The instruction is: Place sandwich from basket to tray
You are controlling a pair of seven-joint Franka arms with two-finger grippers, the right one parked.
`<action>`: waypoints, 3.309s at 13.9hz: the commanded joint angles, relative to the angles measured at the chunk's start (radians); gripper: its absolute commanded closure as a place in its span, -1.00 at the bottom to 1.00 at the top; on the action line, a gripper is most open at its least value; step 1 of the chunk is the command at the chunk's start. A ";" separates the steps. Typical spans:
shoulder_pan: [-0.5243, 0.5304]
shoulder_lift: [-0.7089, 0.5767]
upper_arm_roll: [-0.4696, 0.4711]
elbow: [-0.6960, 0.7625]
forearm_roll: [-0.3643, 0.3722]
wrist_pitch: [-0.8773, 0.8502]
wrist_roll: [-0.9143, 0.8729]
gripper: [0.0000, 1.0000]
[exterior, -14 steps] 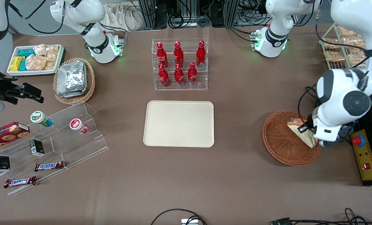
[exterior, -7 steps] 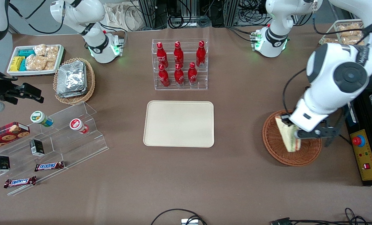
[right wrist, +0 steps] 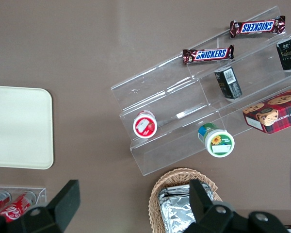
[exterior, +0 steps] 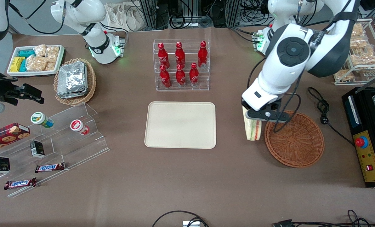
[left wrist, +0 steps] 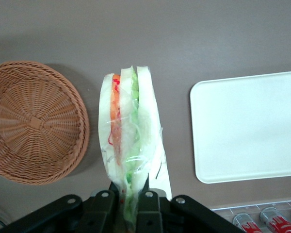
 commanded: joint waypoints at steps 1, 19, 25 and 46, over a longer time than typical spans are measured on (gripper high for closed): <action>-0.029 0.038 -0.021 0.011 0.018 0.014 -0.048 1.00; -0.269 0.353 -0.021 -0.078 0.432 0.342 -0.435 1.00; -0.289 0.411 -0.021 -0.081 0.477 0.384 -0.496 1.00; -0.305 0.390 -0.016 -0.051 0.465 0.373 -0.568 -1.00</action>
